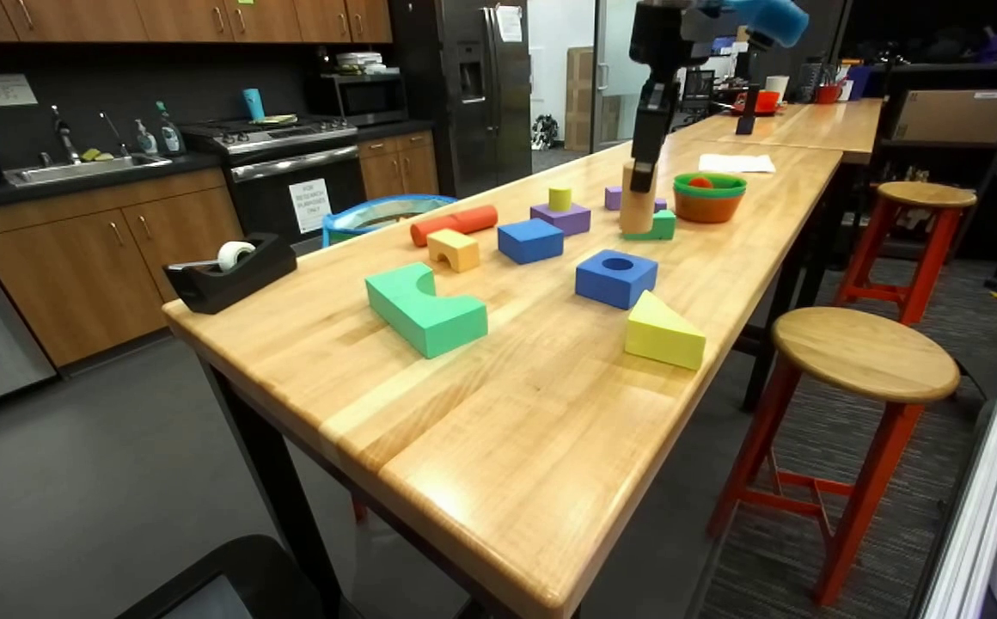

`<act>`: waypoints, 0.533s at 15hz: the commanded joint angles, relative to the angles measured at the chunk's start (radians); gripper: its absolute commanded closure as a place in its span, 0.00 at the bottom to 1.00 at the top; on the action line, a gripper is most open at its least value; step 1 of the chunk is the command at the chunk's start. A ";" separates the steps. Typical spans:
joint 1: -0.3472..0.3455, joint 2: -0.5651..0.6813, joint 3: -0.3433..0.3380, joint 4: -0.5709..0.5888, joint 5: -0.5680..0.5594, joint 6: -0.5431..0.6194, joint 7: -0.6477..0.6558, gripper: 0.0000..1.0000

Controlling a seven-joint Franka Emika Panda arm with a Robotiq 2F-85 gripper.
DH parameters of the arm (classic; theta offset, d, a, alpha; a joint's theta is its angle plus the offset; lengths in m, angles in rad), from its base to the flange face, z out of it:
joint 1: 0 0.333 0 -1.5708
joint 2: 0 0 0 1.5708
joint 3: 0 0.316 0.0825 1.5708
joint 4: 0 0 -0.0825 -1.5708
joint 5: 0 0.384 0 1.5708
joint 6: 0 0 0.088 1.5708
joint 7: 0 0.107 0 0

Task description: Lift the cylinder block and fit it inside the block with a hole in the middle

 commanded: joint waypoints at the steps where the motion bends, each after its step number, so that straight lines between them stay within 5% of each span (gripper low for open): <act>1: 0.042 -0.071 -0.003 -0.055 0.008 -0.027 -0.069 0.84; 8: 0.083 -0.063 -0.025 -0.083 0.017 0.025 -0.148 0.84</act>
